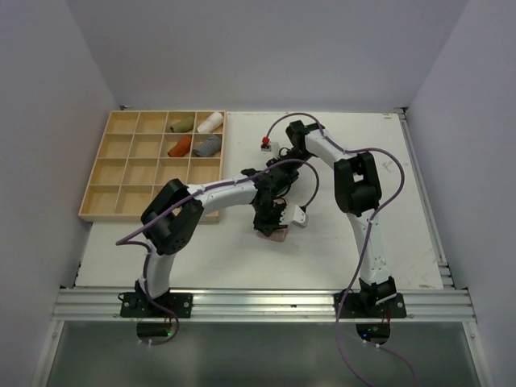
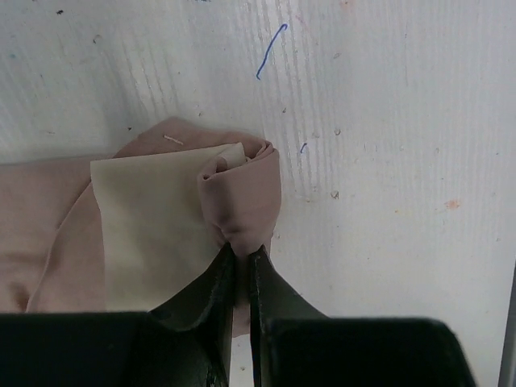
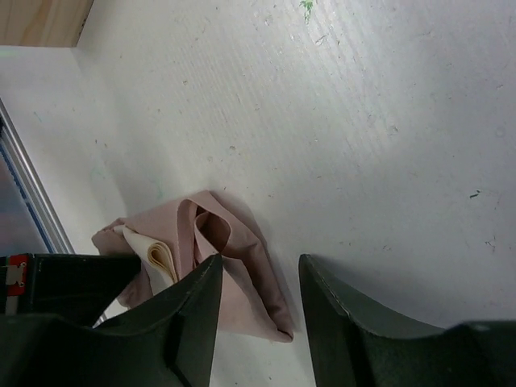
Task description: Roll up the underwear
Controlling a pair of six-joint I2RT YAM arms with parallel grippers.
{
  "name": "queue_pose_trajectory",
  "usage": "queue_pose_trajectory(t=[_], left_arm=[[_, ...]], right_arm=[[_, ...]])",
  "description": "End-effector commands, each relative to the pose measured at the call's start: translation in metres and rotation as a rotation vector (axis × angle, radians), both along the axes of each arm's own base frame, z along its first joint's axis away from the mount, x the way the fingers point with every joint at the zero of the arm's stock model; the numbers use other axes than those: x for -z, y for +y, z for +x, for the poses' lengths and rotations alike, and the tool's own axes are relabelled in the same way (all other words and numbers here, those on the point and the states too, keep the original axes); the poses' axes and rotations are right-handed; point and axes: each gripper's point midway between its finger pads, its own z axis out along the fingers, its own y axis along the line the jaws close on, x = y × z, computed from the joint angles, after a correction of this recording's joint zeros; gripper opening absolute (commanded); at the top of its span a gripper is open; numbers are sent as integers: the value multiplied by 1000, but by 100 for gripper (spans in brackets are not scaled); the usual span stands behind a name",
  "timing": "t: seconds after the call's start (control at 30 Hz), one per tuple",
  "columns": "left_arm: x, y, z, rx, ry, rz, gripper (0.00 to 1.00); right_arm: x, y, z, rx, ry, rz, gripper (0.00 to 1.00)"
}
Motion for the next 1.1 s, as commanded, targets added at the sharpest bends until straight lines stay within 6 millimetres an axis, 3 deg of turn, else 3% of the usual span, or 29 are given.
queue_pose_trajectory(t=[0.0, 0.07, 0.1, 0.2, 0.3, 0.43, 0.5, 0.57, 0.6, 0.63, 0.67, 0.7, 0.73, 0.83, 0.87, 0.9, 0.97, 1.0, 1.07], left_arm=[[26, 7, -8, -14, 94, 85, 8], [45, 10, -13, -18, 167, 142, 8], [46, 3, -12, -21, 188, 129, 8], [64, 9, -11, -44, 256, 175, 8], [79, 14, -11, -78, 318, 222, 9], [100, 23, -8, -172, 441, 286, 9], [105, 25, 1, -245, 490, 294, 8], [108, 28, 9, -303, 516, 296, 7], [108, 27, 15, -340, 522, 296, 7], [112, 33, 19, -374, 543, 303, 7], [113, 34, 24, -391, 545, 304, 7], [114, 36, 26, -404, 548, 311, 7], [118, 41, 26, -413, 562, 325, 7], [124, 47, 25, -397, 576, 331, 11], [126, 49, 24, -393, 578, 332, 13], [128, 51, 25, -378, 572, 329, 14], [131, 55, 24, -367, 572, 329, 16], [132, 56, 25, -360, 569, 330, 18], [134, 54, 26, -358, 572, 327, 20]], right_arm=[[21, -12, 19, 16, -58, -30, 48], [3, -13, 33, 46, -105, 4, 52], [-8, -15, 43, 48, -145, 18, 53], [-42, -38, 74, 91, -282, 48, 60], [-86, -82, 107, 192, -407, 81, 66], [-140, -115, 116, 226, -544, 87, 71], [-163, -124, 102, 197, -602, 81, 72], [-174, -127, 86, 160, -633, 76, 72], [-169, -126, 70, 112, -627, 87, 71], [-186, -127, 57, 84, -672, 99, 70], [-189, -127, 48, 61, -685, 99, 69], [-178, -127, 34, 22, -671, 103, 68], [-193, -123, 19, -16, -703, 141, 66], [-172, -112, -26, -180, -680, 152, 62], [-174, -109, -41, -228, -700, 150, 61], [-154, -99, -61, -315, -679, 154, 61], [-145, -91, -73, -405, -739, 124, 60], [-125, -81, -92, -479, -721, 128, 59], [-117, -70, -92, -538, -805, 105, 60]])
